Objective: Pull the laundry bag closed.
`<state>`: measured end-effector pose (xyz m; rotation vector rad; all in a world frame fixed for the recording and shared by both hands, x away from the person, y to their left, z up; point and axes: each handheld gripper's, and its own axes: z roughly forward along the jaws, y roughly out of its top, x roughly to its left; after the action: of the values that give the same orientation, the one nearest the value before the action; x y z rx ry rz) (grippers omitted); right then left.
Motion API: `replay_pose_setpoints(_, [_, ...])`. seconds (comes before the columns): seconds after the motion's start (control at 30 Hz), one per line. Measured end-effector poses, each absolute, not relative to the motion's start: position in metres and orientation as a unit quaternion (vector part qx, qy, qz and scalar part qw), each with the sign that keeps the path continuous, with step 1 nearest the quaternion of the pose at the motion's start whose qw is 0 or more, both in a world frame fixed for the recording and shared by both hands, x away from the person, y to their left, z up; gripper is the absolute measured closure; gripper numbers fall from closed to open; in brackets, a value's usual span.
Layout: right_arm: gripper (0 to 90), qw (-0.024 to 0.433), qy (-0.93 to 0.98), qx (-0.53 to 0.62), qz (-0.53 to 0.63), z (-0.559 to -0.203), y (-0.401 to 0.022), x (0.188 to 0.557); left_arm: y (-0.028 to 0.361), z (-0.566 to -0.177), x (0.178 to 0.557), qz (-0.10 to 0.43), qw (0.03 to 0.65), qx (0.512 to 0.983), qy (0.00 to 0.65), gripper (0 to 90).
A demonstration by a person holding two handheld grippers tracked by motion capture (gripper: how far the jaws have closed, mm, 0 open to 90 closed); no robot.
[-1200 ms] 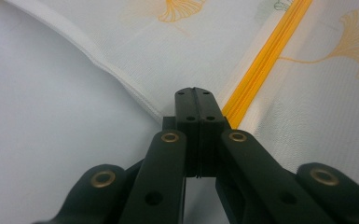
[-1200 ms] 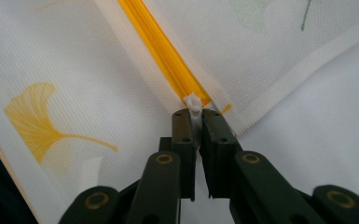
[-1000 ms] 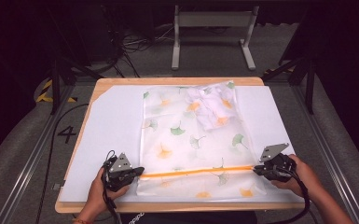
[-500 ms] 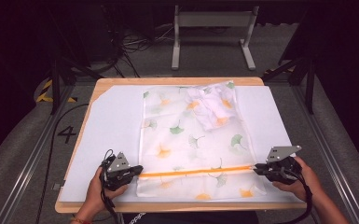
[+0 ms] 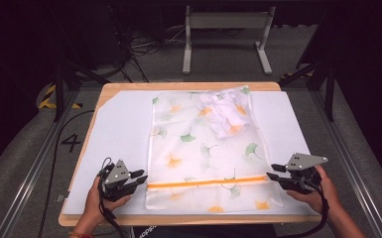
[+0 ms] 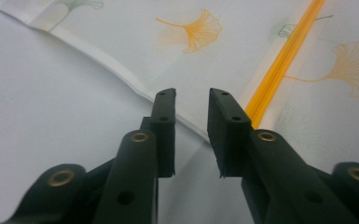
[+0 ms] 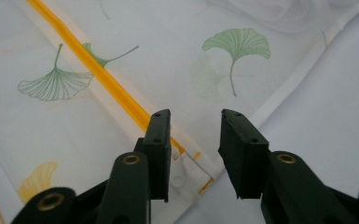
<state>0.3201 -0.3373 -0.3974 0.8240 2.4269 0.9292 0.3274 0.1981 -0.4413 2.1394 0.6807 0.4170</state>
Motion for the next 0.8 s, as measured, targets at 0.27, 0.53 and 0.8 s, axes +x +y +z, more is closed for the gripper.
replay_pose_setpoints(0.27, [44.4, 0.253, 0.837, 0.312, 0.372, -0.405, -0.350, 0.316, 0.215, -0.441, 0.326, 0.195, 0.420, 0.840, 0.283, 44.3])
replay_pose_setpoints(0.53, [27.2, 0.261, 0.824, 0.315, 0.391, -0.417, -0.363, 0.311, 0.237, -0.448, 0.325, 0.197, 0.426, 0.822, 0.321, 17.2])
replay_pose_setpoints(0.8, [16.3, 0.228, 0.833, 0.330, 0.381, -0.433, -0.361, 0.318, 0.243, -0.450, 0.319, 0.202, 0.438, 0.810, 0.333, 11.1])
